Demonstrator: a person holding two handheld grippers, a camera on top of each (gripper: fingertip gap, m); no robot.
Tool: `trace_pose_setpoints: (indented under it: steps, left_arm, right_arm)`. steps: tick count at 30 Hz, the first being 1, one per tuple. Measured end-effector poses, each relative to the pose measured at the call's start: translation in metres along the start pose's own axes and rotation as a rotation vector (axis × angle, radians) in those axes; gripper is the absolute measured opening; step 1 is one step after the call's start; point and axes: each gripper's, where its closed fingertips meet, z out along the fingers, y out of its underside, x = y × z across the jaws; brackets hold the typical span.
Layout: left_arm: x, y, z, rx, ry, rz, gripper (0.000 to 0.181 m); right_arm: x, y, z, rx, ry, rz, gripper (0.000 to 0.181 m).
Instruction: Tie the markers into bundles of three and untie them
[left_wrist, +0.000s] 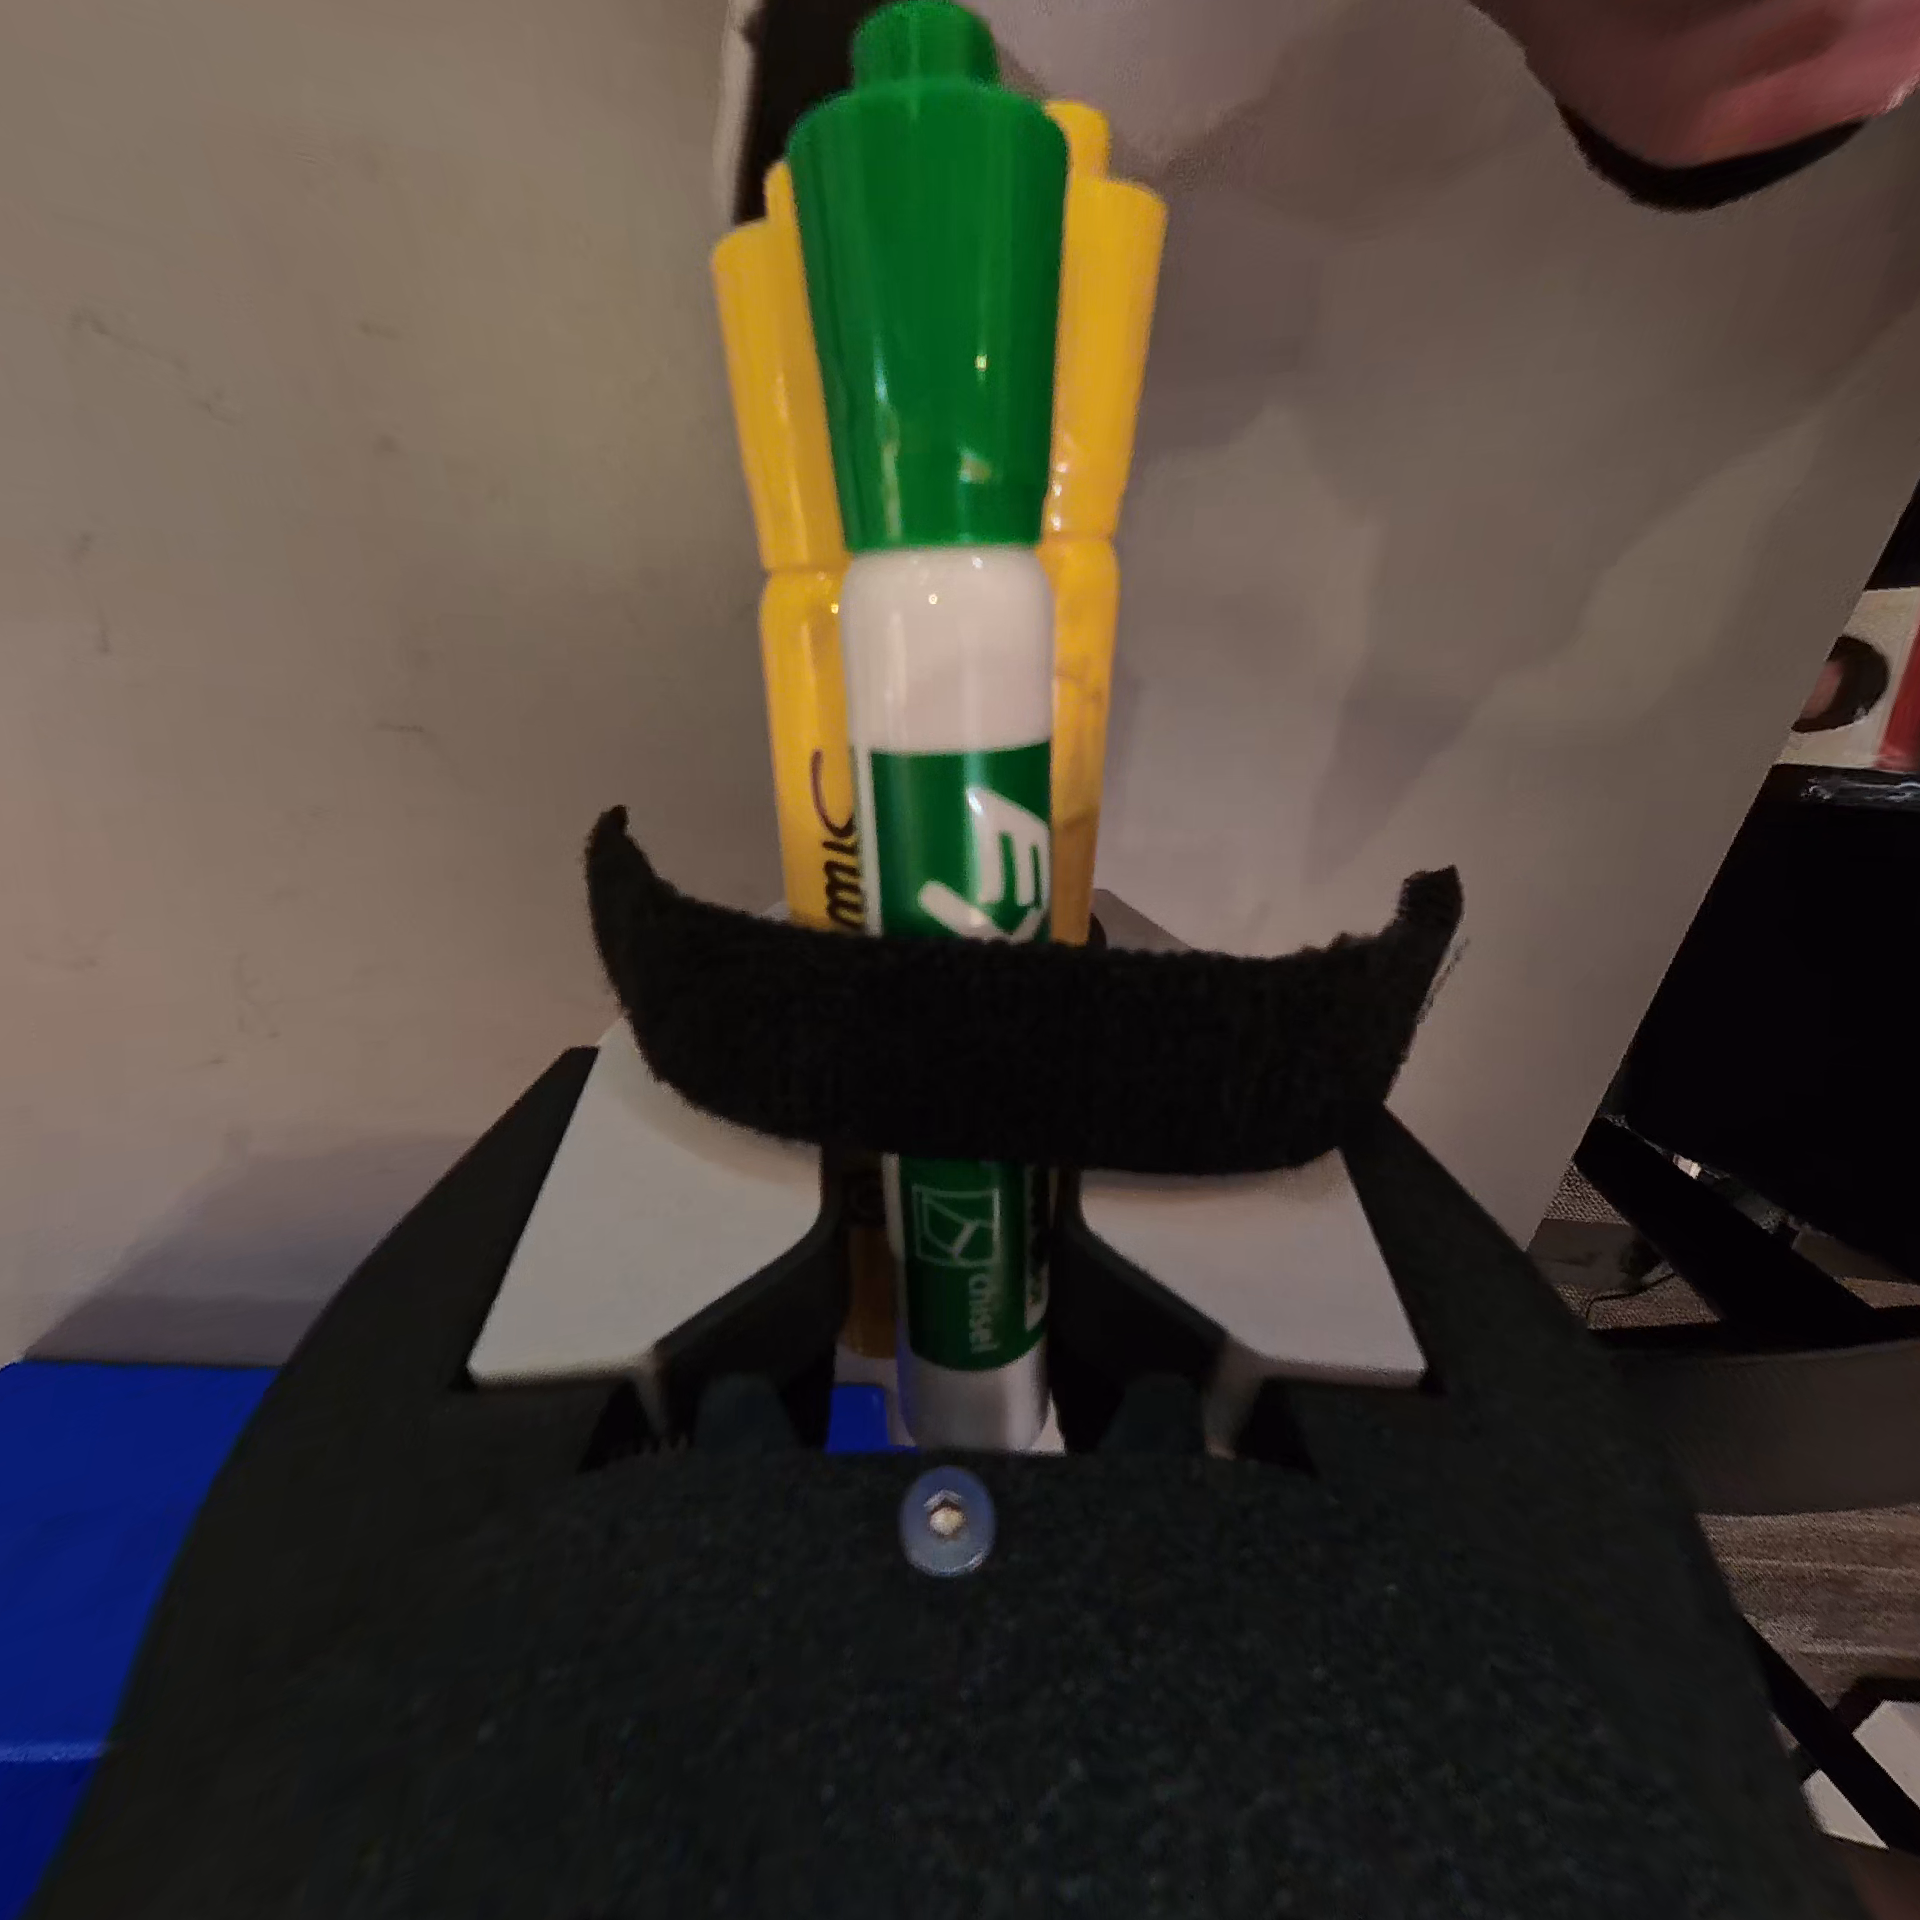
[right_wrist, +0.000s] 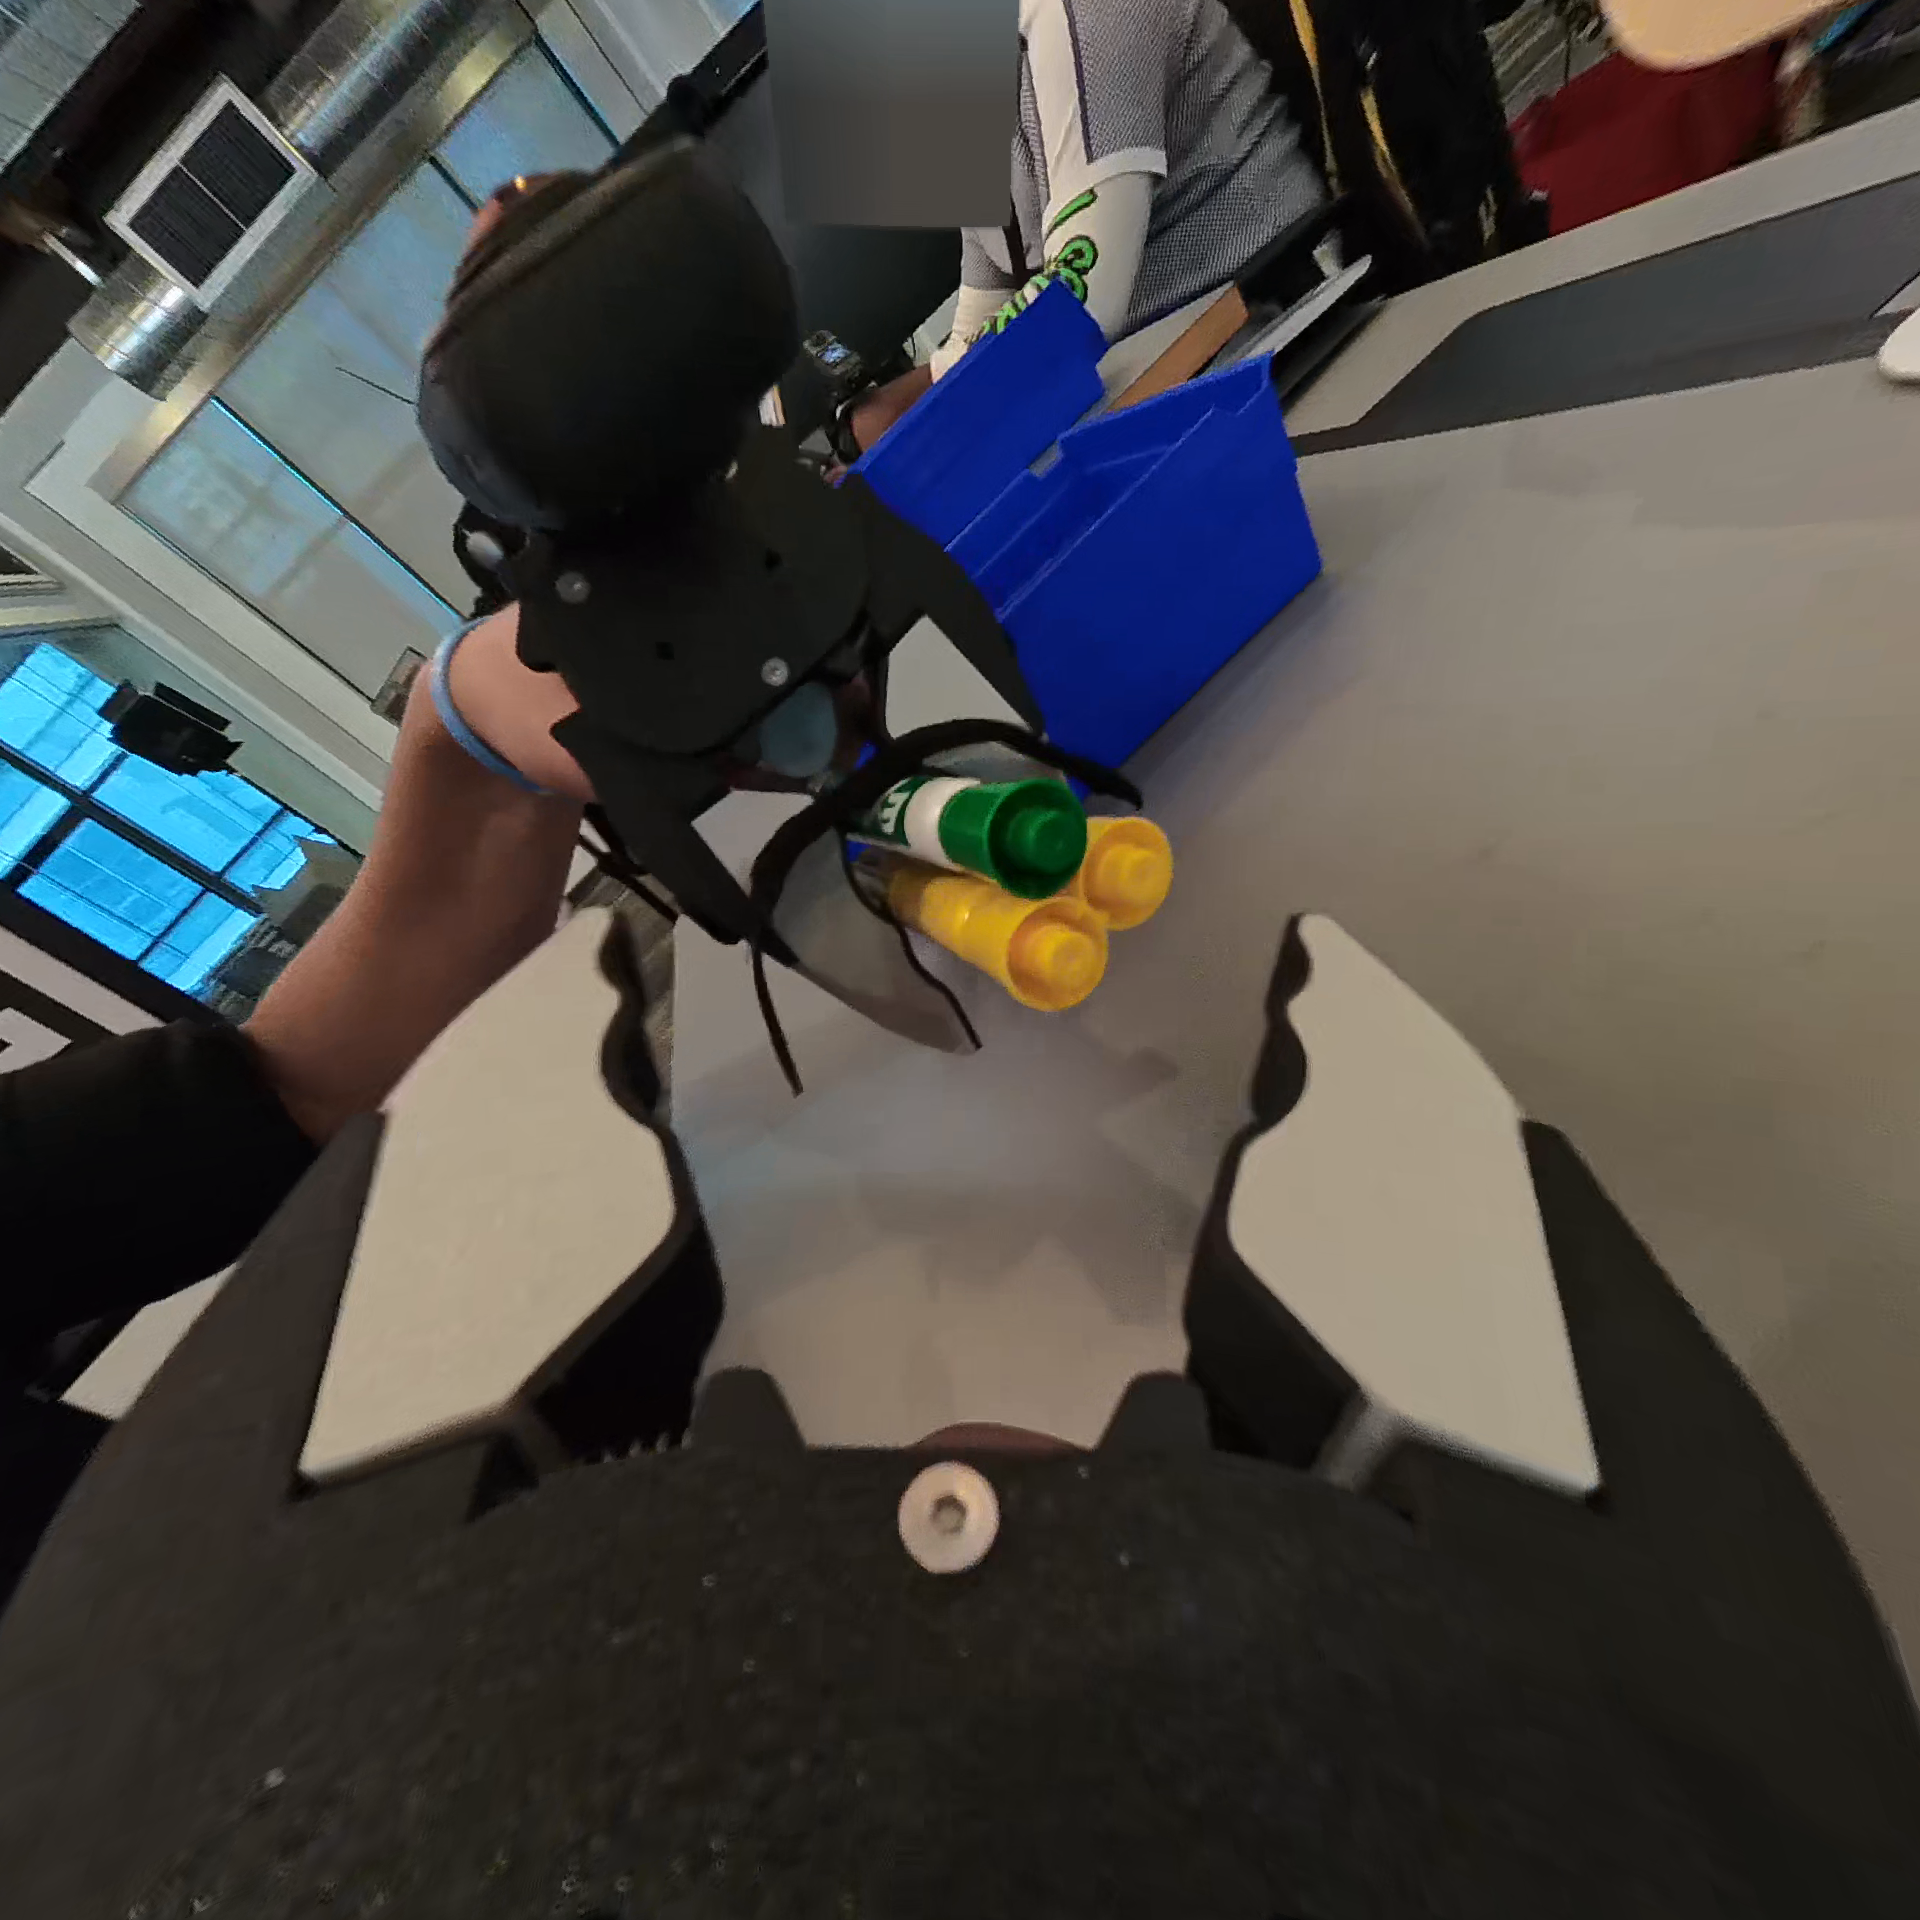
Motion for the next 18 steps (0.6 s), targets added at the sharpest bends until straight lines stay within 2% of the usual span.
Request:
trace_pose_setpoints:
  steps: [1, 5, 9, 11, 13, 15, 18]
  left_arm:
    - [0.000, -0.001, 0.000, 0.002, -0.001, -0.001, 0.043]
    - [0.000, -0.001, -0.001, 0.007, -0.002, 0.001, 0.043]
    - [0.002, -0.003, -0.003, 0.012, -0.006, 0.012, 0.043]
    - [0.003, -0.005, -0.003, 0.011, -0.015, 0.020, 0.043]
    - [0.005, -0.007, -0.004, 0.015, -0.017, 0.024, 0.043]
    - [0.005, -0.008, -0.005, 0.015, -0.021, 0.023, 0.043]
    - [0.005, -0.009, -0.004, 0.015, -0.020, 0.016, 0.044]
  right_arm:
    - [0.001, -0.005, -0.001, 0.009, 0.002, -0.023, 0.120]
    - [-0.007, -0.018, -0.007, -0.032, -0.117, -0.216, 0.128]
    - [-0.002, -0.013, -0.007, -0.147, -0.179, -0.476, 0.126]
    - [-0.006, -0.015, -0.001, -0.096, -0.250, -0.527, 0.127]
    - [-0.007, -0.014, 0.003, -0.037, -0.281, -0.505, 0.117]
    - [-0.001, -0.011, 0.011, -0.010, -0.260, -0.391, 0.127]
    - [-0.007, -0.005, 0.017, 0.049, -0.274, -0.293, 0.130]
